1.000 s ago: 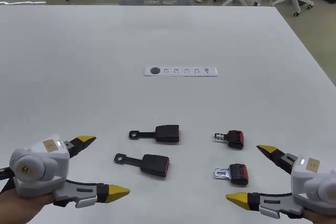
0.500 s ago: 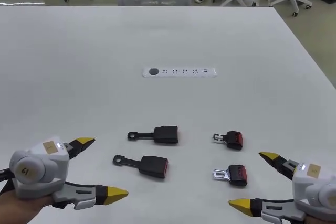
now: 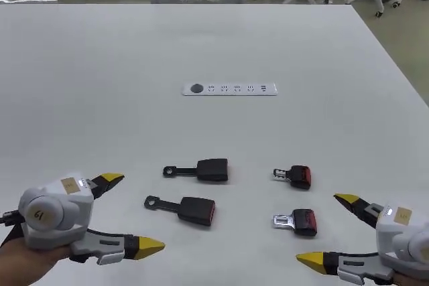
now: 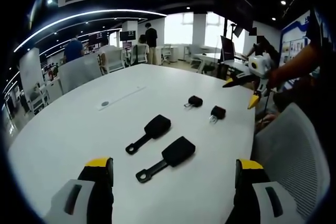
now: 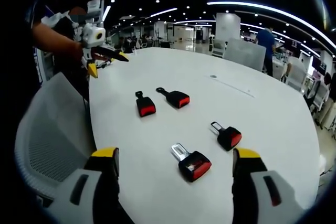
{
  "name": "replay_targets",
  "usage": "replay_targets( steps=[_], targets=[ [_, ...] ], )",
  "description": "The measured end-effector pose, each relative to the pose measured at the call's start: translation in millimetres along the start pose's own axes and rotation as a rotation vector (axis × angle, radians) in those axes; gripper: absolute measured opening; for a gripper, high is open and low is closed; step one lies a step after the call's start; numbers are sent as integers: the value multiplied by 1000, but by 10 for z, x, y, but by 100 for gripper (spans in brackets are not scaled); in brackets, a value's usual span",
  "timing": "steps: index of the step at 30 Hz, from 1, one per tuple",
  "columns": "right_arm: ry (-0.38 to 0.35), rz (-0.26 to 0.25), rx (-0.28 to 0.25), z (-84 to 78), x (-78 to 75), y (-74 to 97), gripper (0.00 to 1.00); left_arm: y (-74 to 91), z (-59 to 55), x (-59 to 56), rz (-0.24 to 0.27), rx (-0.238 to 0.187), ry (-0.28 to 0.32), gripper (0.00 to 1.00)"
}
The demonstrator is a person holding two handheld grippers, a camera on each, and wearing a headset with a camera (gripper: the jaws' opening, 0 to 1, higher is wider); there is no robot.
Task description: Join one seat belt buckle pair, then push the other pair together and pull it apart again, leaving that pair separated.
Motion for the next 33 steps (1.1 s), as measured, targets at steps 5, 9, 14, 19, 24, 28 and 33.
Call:
replay_targets(
  steps=[5, 9, 14, 19, 24, 28, 33],
  targets=[
    [2, 4, 21, -67, -14, -22, 89, -60, -75, 40, -12, 25, -11, 98],
    [-2, 10, 32, -107, -27, -46, 88, -89, -88, 72, -18, 36, -18, 98],
    [9, 14, 50, -166, -64, -92, 87, -159, -120, 97, -37, 61, -34, 98],
    [29, 24, 69, -209, -76, -132, 86, -243, -149, 99, -55, 77, -39, 97],
    [53, 42, 87, -262, -92, -192, 85, -338, -180, 102, -73, 92, -44, 97],
    [57, 47, 100, -291, -113, -229, 84, -394, -219, 117, -86, 114, -48, 97],
    [75, 63, 114, -336, -126, -285, 82, -457, -251, 139, -102, 138, -60, 97]
  ],
)
Point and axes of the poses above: the centre of the closed fingertips' face, and the gripper's own axes: y roughly backward along the fingers, x roughly to its left, z roughly out of its top, the point moved 1 cm from there along y, roughly backward along the fingers, and after that the axes turned 14 degrees about -z, right-handed, at the moved point
